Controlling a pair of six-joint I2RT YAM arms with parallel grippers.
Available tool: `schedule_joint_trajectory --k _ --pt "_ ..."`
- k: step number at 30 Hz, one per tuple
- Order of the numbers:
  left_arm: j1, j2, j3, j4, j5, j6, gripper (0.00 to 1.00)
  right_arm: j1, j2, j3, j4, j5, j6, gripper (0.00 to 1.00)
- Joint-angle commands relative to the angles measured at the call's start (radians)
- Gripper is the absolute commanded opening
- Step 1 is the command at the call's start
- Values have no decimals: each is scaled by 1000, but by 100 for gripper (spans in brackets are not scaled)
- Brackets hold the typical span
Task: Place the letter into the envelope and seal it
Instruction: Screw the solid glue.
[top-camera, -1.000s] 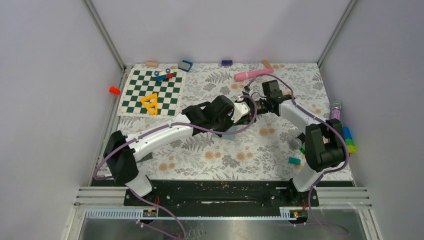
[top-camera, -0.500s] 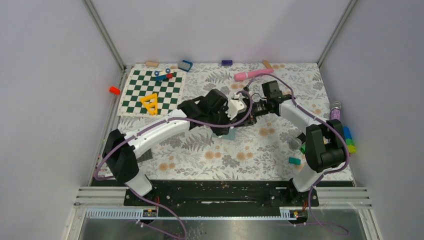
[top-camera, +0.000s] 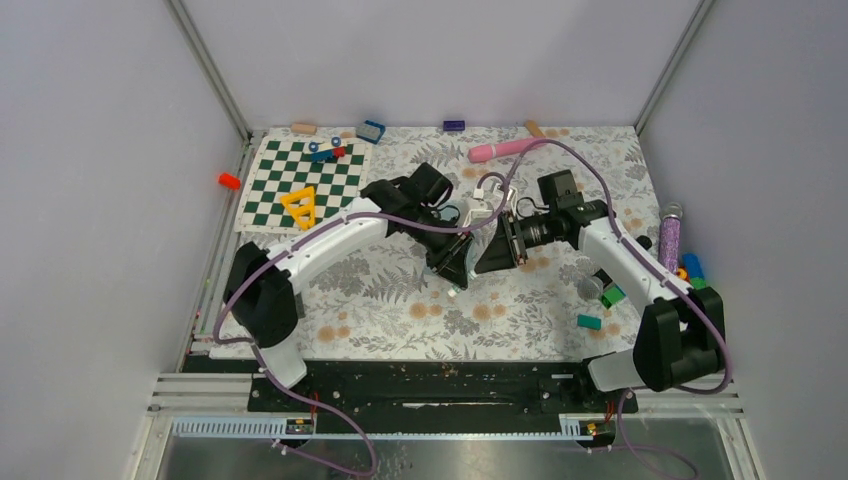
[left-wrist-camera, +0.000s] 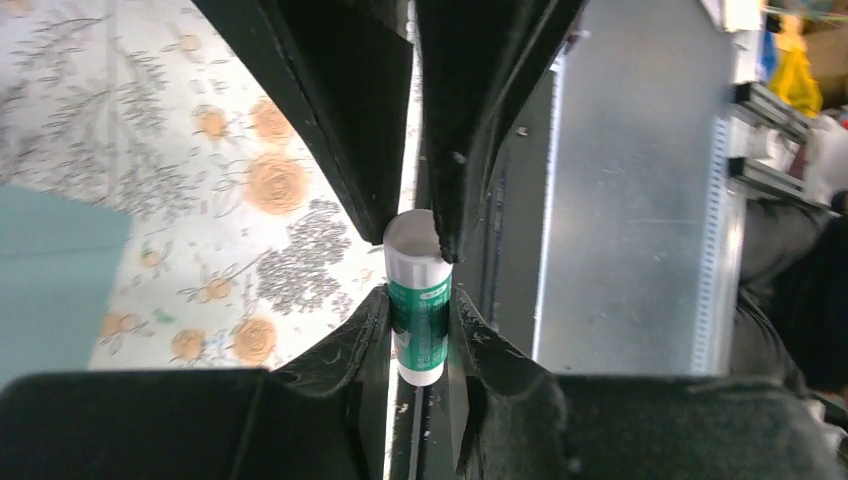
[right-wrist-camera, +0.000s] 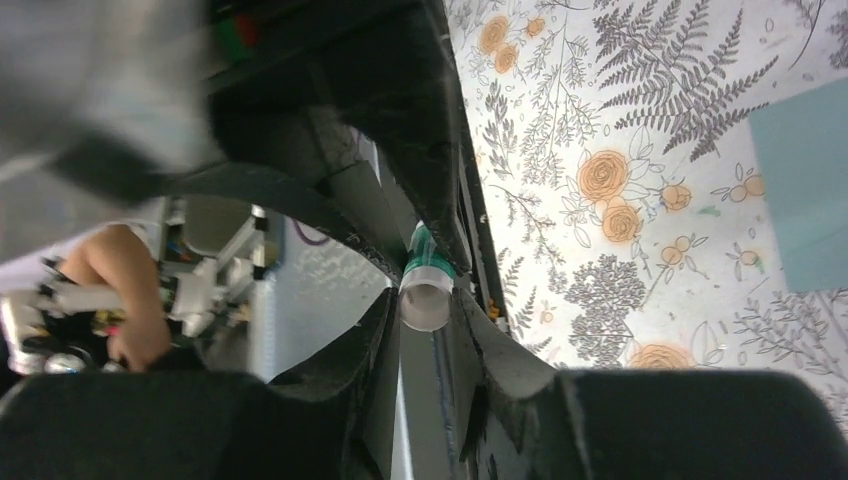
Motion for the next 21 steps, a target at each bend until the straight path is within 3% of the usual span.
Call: schedule_joint_trajectory --k 1,7,10,14,18,21 --pt "-19 62 51 -181 234 95 0 3 -99 11 -58 -67 -335 28" --pt "-16 129 122 -317 330 198 0 3 -207 -52 -95 -84 -562 32" --pt "-15 148 144 -344 326 212 0 3 -239 -61 -91 -56 -576 40" --pt "-12 108 112 -211 200 88 2 3 -217 -5 -89 21 -406 52" --pt "-4 28 38 -65 87 -14 2 3 -157 33 -94 81 -165 54" --pt "-2 -5 21 -45 59 -23 2 3 -130 18 -99 90 -86 54"
